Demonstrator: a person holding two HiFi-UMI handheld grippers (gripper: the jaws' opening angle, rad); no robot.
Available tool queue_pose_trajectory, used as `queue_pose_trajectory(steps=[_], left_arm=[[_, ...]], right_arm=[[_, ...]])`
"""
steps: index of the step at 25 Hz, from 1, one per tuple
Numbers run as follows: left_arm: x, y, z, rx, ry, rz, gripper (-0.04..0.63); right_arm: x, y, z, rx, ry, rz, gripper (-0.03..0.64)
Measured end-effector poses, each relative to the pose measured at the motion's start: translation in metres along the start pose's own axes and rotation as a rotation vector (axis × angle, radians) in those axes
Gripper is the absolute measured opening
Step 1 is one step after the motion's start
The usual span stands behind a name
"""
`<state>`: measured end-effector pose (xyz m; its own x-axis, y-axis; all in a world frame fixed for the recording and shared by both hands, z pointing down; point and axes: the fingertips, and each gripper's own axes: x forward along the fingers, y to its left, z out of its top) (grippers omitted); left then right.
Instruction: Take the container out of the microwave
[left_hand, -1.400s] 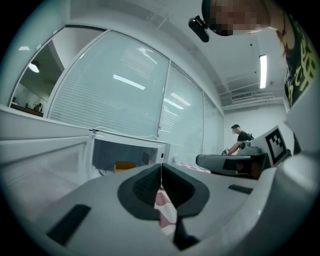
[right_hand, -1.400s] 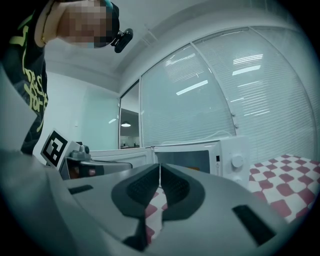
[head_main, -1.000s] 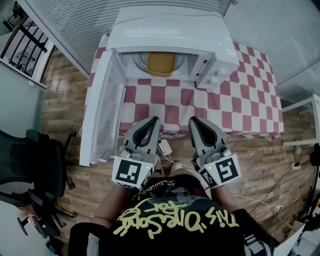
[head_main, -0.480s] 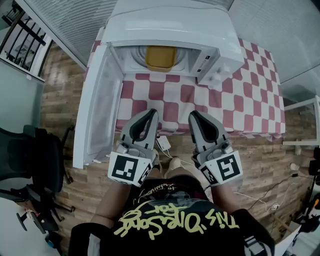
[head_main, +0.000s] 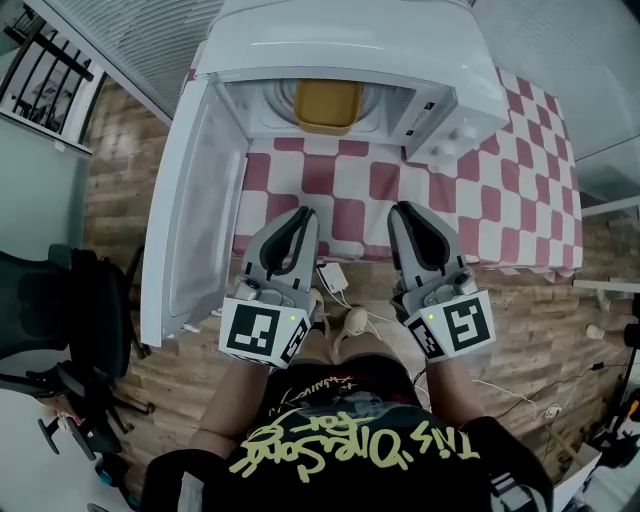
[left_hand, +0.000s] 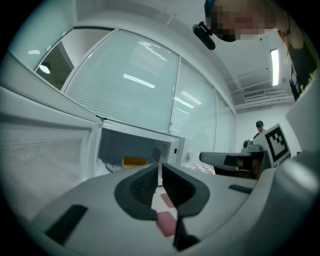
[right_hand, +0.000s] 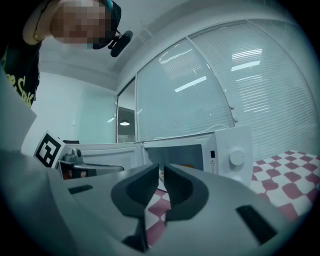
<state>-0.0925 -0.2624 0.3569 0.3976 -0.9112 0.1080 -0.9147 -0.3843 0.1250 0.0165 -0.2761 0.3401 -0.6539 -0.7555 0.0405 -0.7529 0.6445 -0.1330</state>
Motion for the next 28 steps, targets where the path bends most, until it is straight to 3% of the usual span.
queue_pose_trajectory(steps=[7, 10, 28], left_arm=[[0.014, 0.007, -0.005, -0.001, 0.013, 0.010, 0.087], [0.019, 0.012, -0.007, -0.002, 0.015, 0.024, 0.105], [0.053, 0.043, -0.022, 0.026, 0.047, 0.060, 0.191]], right_arm=[[0.013, -0.007, -0.010, -0.010, 0.017, -0.010, 0.020], [0.019, -0.008, -0.015, -0.009, 0.030, -0.002, 0.078], [0.068, -0.034, -0.037, -0.075, 0.091, -0.003, 0.190]])
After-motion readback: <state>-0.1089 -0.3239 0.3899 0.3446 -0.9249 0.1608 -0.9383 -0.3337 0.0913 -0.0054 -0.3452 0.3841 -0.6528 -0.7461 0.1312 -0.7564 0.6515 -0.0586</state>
